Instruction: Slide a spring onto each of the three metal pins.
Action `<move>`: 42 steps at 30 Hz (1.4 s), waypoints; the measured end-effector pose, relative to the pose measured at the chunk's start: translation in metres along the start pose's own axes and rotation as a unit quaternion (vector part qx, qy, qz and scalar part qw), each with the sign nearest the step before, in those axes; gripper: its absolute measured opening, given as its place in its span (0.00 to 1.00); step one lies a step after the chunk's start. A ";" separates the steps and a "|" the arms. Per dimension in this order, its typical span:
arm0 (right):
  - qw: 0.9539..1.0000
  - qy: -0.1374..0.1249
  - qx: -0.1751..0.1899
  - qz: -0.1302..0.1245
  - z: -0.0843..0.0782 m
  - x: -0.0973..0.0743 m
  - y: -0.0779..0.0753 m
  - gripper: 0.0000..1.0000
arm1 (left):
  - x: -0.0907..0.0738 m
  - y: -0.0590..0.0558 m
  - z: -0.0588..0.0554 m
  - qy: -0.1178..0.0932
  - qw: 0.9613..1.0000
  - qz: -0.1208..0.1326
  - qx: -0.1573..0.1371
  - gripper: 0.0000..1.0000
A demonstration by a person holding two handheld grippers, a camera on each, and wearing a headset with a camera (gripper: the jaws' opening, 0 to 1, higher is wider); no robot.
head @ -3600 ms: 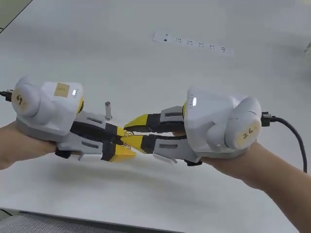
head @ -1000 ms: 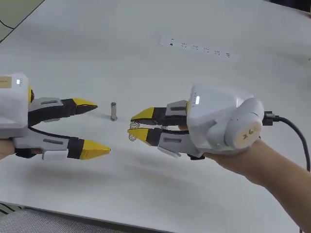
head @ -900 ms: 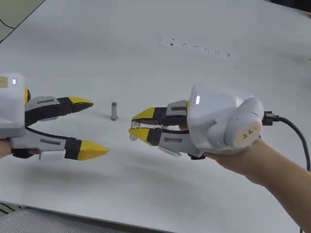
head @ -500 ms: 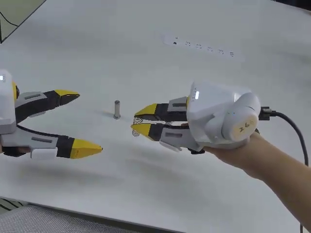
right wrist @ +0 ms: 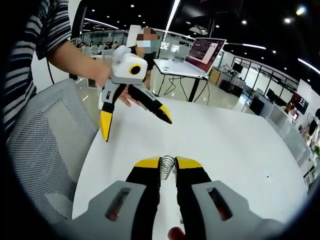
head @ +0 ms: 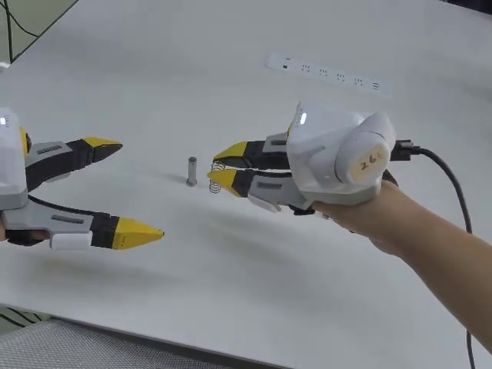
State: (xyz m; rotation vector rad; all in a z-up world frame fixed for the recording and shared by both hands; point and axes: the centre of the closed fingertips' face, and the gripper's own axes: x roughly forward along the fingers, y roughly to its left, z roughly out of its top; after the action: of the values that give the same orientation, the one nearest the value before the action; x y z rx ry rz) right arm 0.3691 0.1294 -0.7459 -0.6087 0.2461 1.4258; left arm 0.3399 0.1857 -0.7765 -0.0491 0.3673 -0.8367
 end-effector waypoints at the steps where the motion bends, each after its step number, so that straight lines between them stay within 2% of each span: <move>1: 1.000 0.001 0.003 -0.002 0.000 0.002 -0.003 0.12 | 0.000 0.000 0.000 -0.001 1.000 -0.001 -0.001 0.97; 6: 0.999 -0.009 0.028 -0.023 0.006 0.007 -0.019 0.12 | 0.000 -0.002 0.001 -0.004 1.000 -0.001 0.002 0.97; 15: 0.999 -0.006 0.032 -0.021 0.012 0.023 -0.037 0.12 | 0.001 -0.004 -0.001 -0.003 1.000 -0.006 -0.001 0.97; 23: 0.999 -0.007 0.034 -0.018 0.019 0.034 -0.036 0.12 | 0.002 -0.005 0.000 -0.004 1.000 -0.009 0.001 0.97; 31: 0.998 0.001 0.061 -0.018 0.010 0.039 -0.041 0.12 | 0.003 -0.006 0.000 -0.003 1.000 -0.011 0.000 0.96; 42: 0.998 0.012 0.053 -0.011 0.009 0.046 -0.040 0.12 | 0.003 -0.006 0.001 -0.001 1.000 -0.008 0.002 0.94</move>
State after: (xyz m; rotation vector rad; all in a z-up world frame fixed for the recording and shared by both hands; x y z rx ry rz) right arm 0.4131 0.1725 -0.7517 -0.5412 0.3307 1.3756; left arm 0.3382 0.1796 -0.7750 -0.0489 0.3642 -0.8535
